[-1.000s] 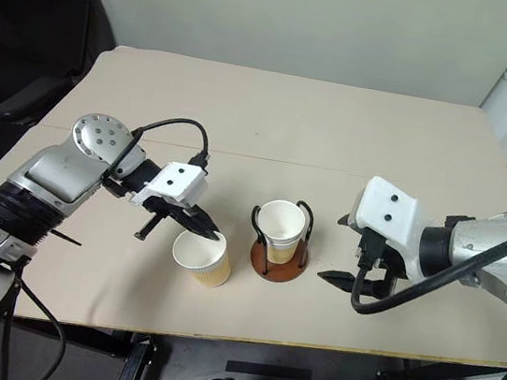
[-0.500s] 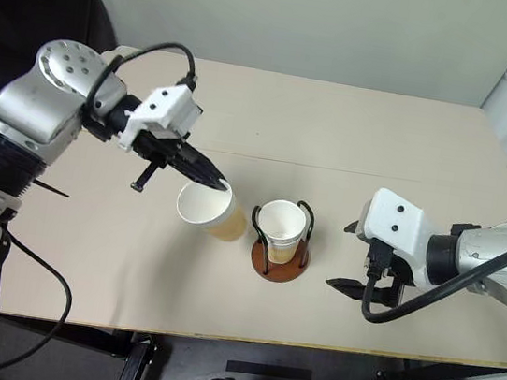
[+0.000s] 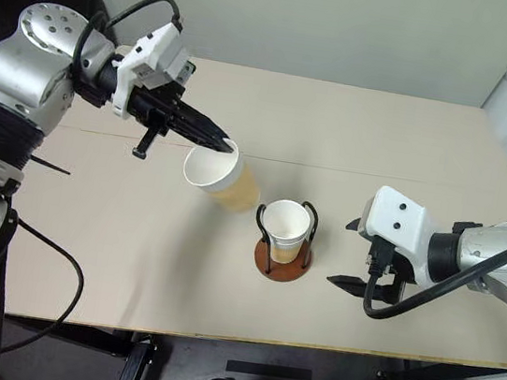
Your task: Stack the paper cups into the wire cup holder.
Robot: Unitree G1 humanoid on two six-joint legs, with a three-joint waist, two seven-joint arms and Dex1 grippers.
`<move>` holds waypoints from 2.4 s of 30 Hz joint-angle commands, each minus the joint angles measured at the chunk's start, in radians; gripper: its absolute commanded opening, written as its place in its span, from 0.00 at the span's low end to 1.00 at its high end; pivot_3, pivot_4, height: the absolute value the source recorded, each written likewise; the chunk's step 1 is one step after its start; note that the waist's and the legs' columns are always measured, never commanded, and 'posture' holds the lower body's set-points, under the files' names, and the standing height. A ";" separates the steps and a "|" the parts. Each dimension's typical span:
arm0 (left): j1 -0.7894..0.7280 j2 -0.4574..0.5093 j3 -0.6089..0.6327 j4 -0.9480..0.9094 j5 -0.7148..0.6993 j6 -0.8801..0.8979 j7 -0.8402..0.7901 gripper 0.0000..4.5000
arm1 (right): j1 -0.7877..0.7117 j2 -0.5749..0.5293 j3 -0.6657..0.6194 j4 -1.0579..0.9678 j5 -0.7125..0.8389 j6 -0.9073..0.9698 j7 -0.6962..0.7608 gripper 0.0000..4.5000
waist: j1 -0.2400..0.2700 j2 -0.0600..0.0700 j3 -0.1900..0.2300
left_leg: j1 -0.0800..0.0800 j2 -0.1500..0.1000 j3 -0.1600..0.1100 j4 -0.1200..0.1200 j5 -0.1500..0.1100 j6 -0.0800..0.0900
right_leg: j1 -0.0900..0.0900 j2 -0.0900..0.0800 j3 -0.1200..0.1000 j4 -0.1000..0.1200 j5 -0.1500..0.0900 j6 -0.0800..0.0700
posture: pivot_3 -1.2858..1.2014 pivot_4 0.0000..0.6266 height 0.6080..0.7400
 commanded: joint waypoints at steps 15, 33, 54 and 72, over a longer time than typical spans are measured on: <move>-0.119 -0.123 0.037 0.084 -0.060 0.050 -0.030 0.01 | 0.019 -0.040 -0.021 -0.009 -0.019 -0.018 0.016 0.99 | 0.005 0.001 0.001 | -0.002 -0.001 0.002 0.001 -0.001 0.001 | -0.001 0.001 0.000 -0.001 0.000 0.002 | 0.52 0.24 1.00; -0.184 -0.238 -0.100 0.137 -0.039 -0.006 -0.030 0.01 | 0.057 -0.024 -0.055 -0.056 0.004 0.024 -0.041 0.99 | 0.007 0.000 0.002 | -0.004 0.000 0.003 0.002 -0.001 0.002 | -0.003 -0.001 0.002 0.001 0.000 0.004 | 0.52 0.24 1.00; -0.158 -0.240 -0.214 0.098 -0.077 -0.030 -0.030 0.01 | 0.082 -0.016 -0.083 -0.086 0.032 0.053 -0.077 0.99 | 0.015 0.000 0.001 | -0.004 -0.001 0.005 0.004 -0.002 0.003 | -0.003 0.000 0.002 0.001 -0.001 0.006 | 0.52 0.24 1.00; -0.141 -0.273 -0.264 0.157 -0.005 -0.133 -0.030 0.39 | 0.098 -0.025 -0.102 -0.102 0.050 0.070 -0.092 0.99 | 0.018 0.000 0.001 | -0.005 -0.001 0.006 0.008 -0.003 0.005 | -0.003 -0.001 0.003 0.002 0.000 0.008 | 0.52 0.24 1.00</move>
